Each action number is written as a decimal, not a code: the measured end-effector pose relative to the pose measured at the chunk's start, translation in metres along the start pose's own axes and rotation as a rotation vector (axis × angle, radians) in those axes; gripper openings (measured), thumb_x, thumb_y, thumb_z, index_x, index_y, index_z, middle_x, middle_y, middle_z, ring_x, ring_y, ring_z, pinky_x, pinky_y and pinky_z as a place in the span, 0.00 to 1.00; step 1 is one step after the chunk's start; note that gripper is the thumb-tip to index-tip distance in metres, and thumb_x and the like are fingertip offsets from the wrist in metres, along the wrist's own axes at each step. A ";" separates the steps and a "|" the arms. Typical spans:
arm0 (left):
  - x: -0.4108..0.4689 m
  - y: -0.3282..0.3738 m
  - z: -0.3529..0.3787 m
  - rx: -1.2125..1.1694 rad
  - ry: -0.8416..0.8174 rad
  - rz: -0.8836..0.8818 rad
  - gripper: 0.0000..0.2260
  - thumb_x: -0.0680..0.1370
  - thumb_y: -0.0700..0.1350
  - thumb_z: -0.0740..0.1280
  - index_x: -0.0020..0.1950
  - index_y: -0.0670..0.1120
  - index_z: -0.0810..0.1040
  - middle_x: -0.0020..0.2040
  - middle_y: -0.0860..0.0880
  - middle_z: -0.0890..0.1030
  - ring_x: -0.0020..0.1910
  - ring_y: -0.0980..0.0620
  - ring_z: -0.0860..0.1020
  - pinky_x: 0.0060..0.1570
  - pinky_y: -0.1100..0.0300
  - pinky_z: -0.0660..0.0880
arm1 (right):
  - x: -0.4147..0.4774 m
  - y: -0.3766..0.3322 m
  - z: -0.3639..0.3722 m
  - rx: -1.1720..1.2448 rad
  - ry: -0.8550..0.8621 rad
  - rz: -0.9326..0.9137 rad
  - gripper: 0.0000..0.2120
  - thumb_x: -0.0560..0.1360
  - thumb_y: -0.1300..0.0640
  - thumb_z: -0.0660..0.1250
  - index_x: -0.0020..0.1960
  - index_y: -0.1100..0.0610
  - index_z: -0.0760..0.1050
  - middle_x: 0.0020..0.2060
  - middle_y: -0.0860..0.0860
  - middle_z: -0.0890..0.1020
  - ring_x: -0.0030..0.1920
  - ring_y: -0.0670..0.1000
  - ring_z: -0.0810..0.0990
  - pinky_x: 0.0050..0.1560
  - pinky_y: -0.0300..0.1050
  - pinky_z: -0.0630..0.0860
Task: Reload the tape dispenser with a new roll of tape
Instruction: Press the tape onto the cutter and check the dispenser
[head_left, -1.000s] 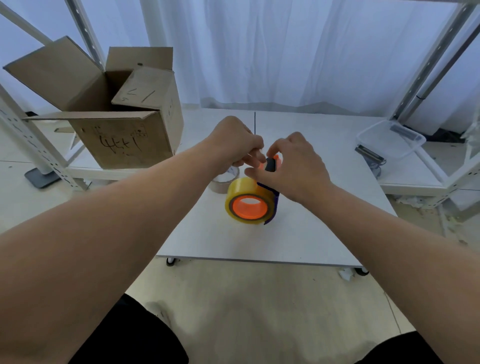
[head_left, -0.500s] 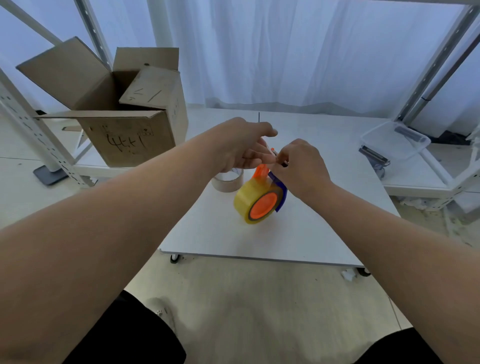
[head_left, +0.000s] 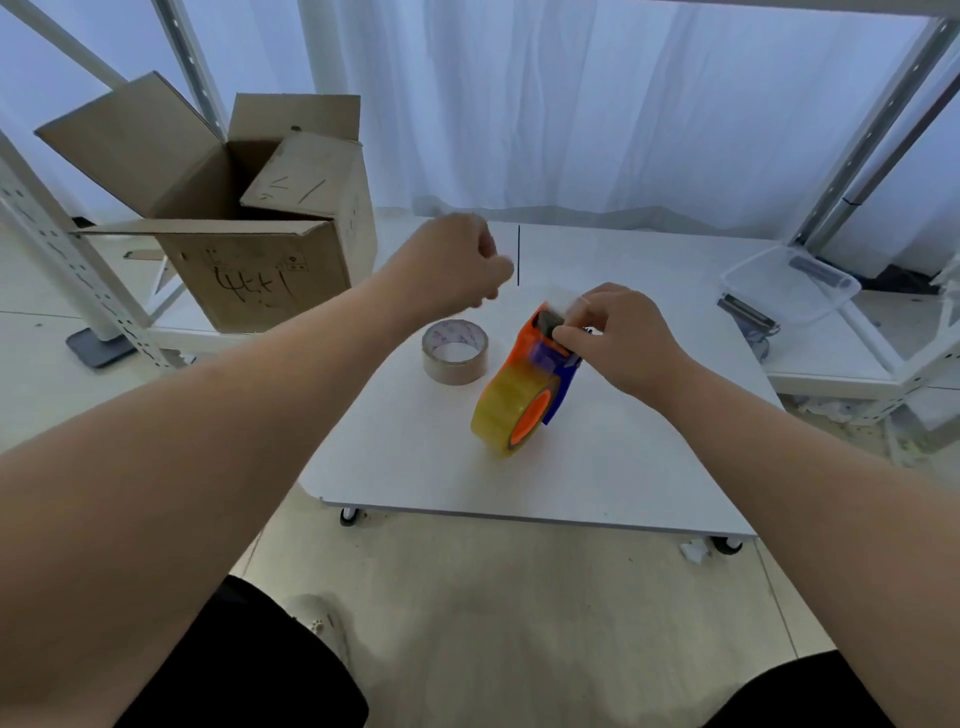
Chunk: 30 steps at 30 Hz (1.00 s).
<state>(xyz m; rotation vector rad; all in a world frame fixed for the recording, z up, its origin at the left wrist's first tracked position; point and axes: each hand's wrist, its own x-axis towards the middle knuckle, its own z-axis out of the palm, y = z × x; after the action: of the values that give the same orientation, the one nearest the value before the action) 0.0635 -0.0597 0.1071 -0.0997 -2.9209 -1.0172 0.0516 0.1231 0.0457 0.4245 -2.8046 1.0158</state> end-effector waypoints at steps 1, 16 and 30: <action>0.000 -0.006 0.006 0.059 -0.035 0.020 0.12 0.75 0.45 0.64 0.57 0.42 0.74 0.52 0.46 0.81 0.50 0.49 0.79 0.47 0.58 0.75 | -0.001 0.000 -0.002 0.058 -0.010 0.031 0.05 0.70 0.62 0.69 0.37 0.62 0.79 0.45 0.53 0.79 0.44 0.50 0.77 0.42 0.36 0.71; -0.008 -0.018 0.106 -0.125 -0.005 -0.069 0.24 0.68 0.61 0.71 0.52 0.49 0.65 0.45 0.53 0.75 0.42 0.53 0.74 0.31 0.63 0.66 | 0.001 -0.016 -0.002 0.245 0.073 0.243 0.10 0.69 0.62 0.69 0.31 0.55 0.75 0.33 0.45 0.75 0.36 0.44 0.74 0.39 0.39 0.73; -0.011 -0.025 0.107 -0.148 0.026 -0.042 0.23 0.69 0.58 0.72 0.51 0.46 0.65 0.39 0.55 0.71 0.35 0.59 0.70 0.30 0.64 0.66 | 0.002 -0.014 -0.002 0.158 0.066 0.168 0.05 0.72 0.63 0.66 0.39 0.63 0.80 0.37 0.55 0.81 0.40 0.51 0.78 0.41 0.42 0.75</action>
<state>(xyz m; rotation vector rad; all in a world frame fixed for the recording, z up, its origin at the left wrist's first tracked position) 0.0705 -0.0131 0.0071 -0.0306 -2.8330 -1.2299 0.0540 0.1134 0.0563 0.1689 -2.7485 1.2672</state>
